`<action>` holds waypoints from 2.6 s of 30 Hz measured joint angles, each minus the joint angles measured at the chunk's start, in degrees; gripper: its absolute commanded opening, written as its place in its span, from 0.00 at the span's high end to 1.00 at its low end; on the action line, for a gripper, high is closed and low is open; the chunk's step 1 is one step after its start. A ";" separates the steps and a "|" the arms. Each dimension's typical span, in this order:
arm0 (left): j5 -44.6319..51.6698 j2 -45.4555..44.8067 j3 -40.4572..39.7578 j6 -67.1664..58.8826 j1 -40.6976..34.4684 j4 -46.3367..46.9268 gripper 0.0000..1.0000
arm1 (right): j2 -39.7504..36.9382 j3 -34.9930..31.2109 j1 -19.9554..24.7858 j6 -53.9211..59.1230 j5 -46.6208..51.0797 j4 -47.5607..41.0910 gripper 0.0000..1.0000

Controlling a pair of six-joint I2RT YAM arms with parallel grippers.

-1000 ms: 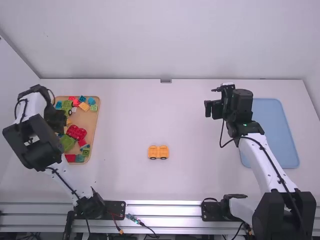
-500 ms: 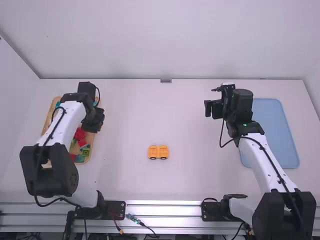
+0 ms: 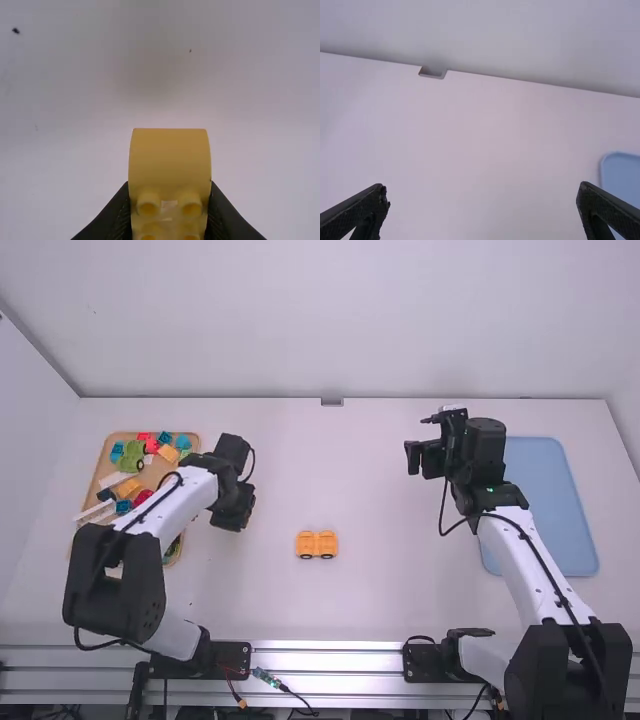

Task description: Assemble lego blocks to make yellow taxi

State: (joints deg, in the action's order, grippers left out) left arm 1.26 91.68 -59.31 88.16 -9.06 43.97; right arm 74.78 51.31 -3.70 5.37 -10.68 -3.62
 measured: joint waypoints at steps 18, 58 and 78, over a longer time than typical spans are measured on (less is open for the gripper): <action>1.33 -0.02 8.81 16.59 -8.61 -7.41 0.98 | 0.00 0.00 0.00 -0.17 -0.15 0.00 0.01; 6.49 3.52 13.94 15.17 -8.70 -17.99 0.98 | 0.00 0.00 0.00 -0.17 -0.13 -0.09 0.01; 6.49 3.56 11.06 9.29 -8.68 -15.85 0.23 | 0.00 0.00 0.00 -0.17 -0.15 -0.28 0.01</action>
State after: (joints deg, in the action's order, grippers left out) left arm 7.75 95.24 -48.25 97.45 -17.74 28.12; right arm 74.78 51.31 -3.70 5.19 -10.83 -3.90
